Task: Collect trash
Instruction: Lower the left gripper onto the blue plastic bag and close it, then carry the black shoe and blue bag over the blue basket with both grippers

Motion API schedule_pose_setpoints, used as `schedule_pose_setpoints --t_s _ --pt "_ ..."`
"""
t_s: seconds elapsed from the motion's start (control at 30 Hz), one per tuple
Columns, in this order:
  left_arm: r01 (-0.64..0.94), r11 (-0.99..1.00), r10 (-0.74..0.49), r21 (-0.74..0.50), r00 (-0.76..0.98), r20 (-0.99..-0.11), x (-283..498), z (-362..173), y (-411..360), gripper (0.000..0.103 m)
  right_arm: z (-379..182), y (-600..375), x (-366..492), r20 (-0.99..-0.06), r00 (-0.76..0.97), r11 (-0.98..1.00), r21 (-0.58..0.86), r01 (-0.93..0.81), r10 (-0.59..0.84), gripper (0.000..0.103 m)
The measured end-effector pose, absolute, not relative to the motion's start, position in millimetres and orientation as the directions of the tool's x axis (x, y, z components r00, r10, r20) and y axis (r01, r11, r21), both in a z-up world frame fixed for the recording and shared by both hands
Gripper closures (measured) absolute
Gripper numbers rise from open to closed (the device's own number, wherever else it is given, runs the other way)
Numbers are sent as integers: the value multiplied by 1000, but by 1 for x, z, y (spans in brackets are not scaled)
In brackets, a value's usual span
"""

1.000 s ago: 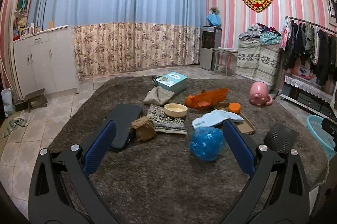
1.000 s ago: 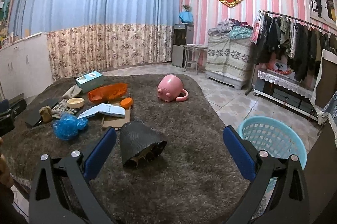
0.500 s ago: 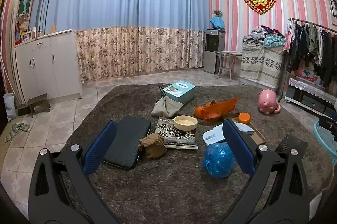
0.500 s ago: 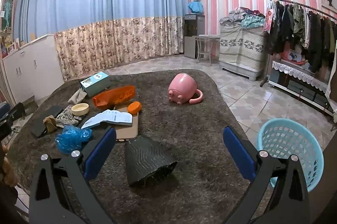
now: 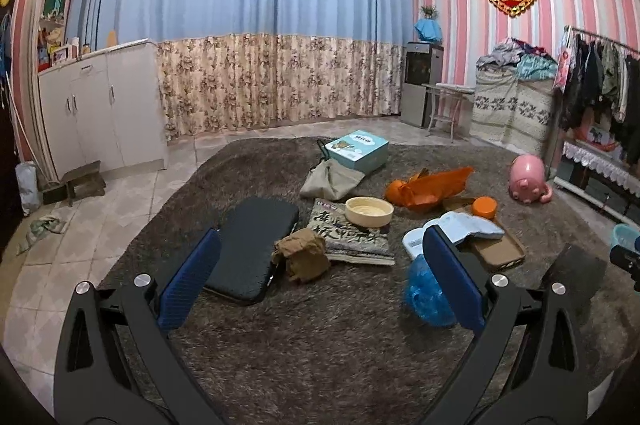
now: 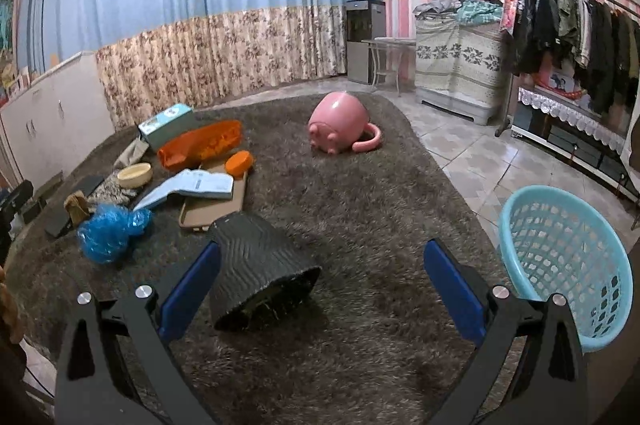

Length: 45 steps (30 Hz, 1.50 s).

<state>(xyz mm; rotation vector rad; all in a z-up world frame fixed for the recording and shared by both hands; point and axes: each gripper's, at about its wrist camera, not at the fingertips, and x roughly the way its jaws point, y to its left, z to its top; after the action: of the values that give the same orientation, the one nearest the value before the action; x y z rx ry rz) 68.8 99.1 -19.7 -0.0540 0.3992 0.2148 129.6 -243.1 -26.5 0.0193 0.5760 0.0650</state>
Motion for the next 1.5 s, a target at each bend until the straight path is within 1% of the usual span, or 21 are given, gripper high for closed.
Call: schedule_pose_setpoints --t_s 0.07,0.3,0.43,0.57,0.67,0.7,0.73,0.77,0.9,1.03,1.17,1.27,1.3,1.37,1.4,1.43,1.47,1.5 --pt "-227 974 208 2 891 -403 71 -24 101 5 -30 -238 133 -553 830 997 28 -66 71 4" --pt "-207 978 182 -7 876 -446 78 -36 112 5 -46 -217 152 -603 790 992 17 -126 111 4" --pt "-179 984 150 -20 876 -459 82 -41 109 5 -58 -207 160 -636 766 991 -21 -136 91 4" --pt "-161 987 142 1 866 -479 86 -48 102 5 -70 -203 165 -664 741 988 -27 -153 97 4" --pt "-151 988 131 -1 860 -493 88 -52 99 5 -70 -201 162 -656 749 987 -42 -155 90 5" --pt "-148 989 127 -2 857 -499 89 -53 97 5 -69 -201 161 -653 751 987 -43 -158 92 7" --pt "-145 989 125 -1 856 -502 90 -53 95 5 -68 -201 160 -650 753 985 -38 -167 102 16" --pt "-144 990 124 1 855 -504 91 -53 94 5 -68 -202 159 -652 750 984 -32 -175 112 17" --pt "-111 994 97 2 855 -509 95 -53 81 5 -66 -202 157 -643 756 983 -34 -183 118 18" --pt "-71 997 68 13 858 -510 101 -53 62 5 -57 -211 153 -616 780 986 -26 -162 112 18" --pt "-12 1000 17 12 821 -571 120 -62 37 5 -50 -227 152 -596 799 994 -16 -110 78 18" --pt "13 999 10 33 794 -608 134 -71 22 5 -47 -241 151 -592 805 998 -16 -58 37 18" --pt "26 999 -2 31 788 -615 138 -74 18 8 -46 -246 152 -592 806 999 -10 -47 32 18" --pt "48 998 -17 31 773 -634 145 -79 12 20 -44 -255 151 -588 808 1000 7 -26 25 18" --pt "58 998 -26 29 764 -644 148 -81 11 34 -43 -258 150 -585 810 1000 13 -19 23 18" --pt "65 998 -33 25 756 -653 150 -82 11 45 -42 -263 149 -582 813 1000 19 -9 18 18" --pt "67 997 -35 23 751 -660 152 -84 11 49 -40 -267 148 -579 815 1000 26 2 13 18" --pt "66 998 -36 21 748 -662 152 -85 11 58 -39 -271 146 -577 816 999 33 10 11 18"
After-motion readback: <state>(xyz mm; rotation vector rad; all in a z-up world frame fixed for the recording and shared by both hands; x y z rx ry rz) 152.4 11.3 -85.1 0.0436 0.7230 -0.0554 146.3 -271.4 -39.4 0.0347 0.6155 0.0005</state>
